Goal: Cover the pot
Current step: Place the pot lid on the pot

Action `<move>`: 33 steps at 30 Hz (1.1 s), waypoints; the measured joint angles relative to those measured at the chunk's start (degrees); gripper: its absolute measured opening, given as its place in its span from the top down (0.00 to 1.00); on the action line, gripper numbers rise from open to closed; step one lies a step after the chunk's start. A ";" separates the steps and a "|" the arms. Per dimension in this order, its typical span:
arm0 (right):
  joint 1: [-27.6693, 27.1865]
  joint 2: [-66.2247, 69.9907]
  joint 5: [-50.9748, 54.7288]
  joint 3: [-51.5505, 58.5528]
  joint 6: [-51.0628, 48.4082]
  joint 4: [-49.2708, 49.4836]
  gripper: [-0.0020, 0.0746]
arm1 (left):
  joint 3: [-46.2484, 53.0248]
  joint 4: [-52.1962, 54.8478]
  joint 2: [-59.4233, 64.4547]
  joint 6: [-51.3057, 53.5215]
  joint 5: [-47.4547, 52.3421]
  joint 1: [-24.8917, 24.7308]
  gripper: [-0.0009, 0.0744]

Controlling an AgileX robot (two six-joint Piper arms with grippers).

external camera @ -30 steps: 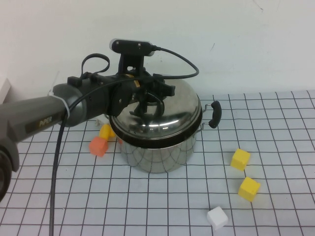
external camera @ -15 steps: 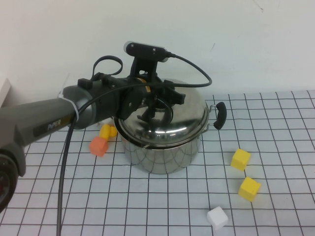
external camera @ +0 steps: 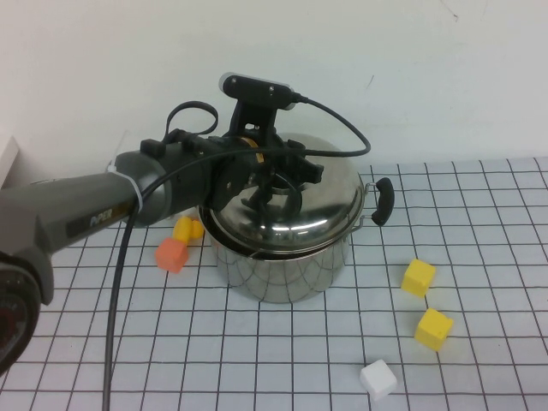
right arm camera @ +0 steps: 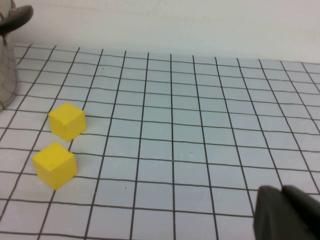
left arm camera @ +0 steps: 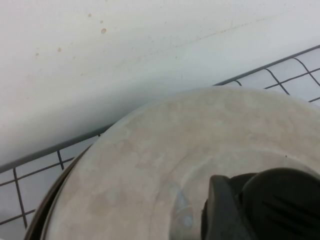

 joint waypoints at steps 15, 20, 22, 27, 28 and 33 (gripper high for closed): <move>0.00 0.00 0.00 0.00 0.00 0.00 0.96 | -0.07 1.74 -1.48 -1.12 2.86 0.00 0.55; 0.00 0.00 0.00 0.00 0.00 0.00 0.96 | 0.63 1.97 -1.56 -2.28 2.78 0.00 0.55; 0.00 0.00 0.00 0.00 0.00 0.00 0.96 | 1.41 2.22 -1.70 -2.51 1.80 0.00 0.55; 0.00 0.00 0.00 0.00 0.00 0.00 0.96 | 3.42 2.22 -2.14 -2.66 0.11 0.00 0.55; 0.00 0.00 0.00 0.00 0.00 0.00 0.96 | 3.71 2.22 -2.28 -2.66 -0.36 0.00 0.55; 0.00 0.00 0.00 0.00 0.00 0.00 0.96 | 5.22 3.38 -2.32 -2.66 -3.70 0.07 0.55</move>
